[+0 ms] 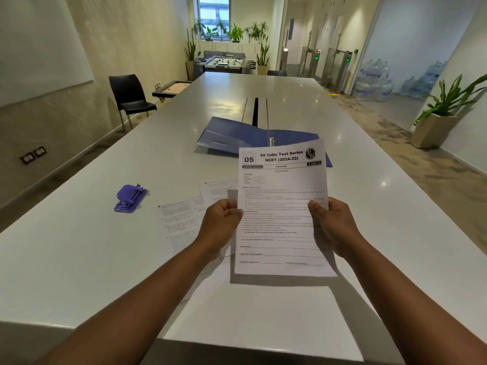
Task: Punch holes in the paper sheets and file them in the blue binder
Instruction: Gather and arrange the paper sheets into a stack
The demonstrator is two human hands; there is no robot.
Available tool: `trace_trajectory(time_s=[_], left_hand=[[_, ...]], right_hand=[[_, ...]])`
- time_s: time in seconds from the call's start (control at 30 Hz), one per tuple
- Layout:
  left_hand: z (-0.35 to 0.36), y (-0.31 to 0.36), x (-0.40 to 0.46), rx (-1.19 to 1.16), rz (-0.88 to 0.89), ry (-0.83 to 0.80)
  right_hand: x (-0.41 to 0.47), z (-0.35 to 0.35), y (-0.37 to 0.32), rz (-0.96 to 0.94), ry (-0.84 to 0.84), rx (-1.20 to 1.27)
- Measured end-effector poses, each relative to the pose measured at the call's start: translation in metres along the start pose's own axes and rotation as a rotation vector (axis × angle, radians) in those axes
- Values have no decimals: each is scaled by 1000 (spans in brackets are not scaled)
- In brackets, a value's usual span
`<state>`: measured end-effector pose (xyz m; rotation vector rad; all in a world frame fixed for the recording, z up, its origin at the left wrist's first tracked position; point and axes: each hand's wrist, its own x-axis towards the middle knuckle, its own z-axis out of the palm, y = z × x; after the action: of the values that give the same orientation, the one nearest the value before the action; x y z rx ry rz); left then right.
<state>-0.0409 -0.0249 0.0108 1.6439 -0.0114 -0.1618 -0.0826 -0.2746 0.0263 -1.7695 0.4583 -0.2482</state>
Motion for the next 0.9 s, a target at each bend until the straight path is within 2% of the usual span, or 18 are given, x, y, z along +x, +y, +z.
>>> trace_trajectory(time_s=[0.1, 0.4, 0.57, 0.9], left_hand=[[-10, -4, 11, 33, -145, 108], [-31, 1, 33, -170, -392, 131], [-38, -1, 42, -193, -473, 165], [-50, -5, 66, -304, -516, 178]], right_hand=[[8, -2, 6, 56, 27, -11], [27, 22, 16, 96, -34, -89], [40, 47, 13, 84, -104, -109], [63, 76, 18, 115, -225, -199]])
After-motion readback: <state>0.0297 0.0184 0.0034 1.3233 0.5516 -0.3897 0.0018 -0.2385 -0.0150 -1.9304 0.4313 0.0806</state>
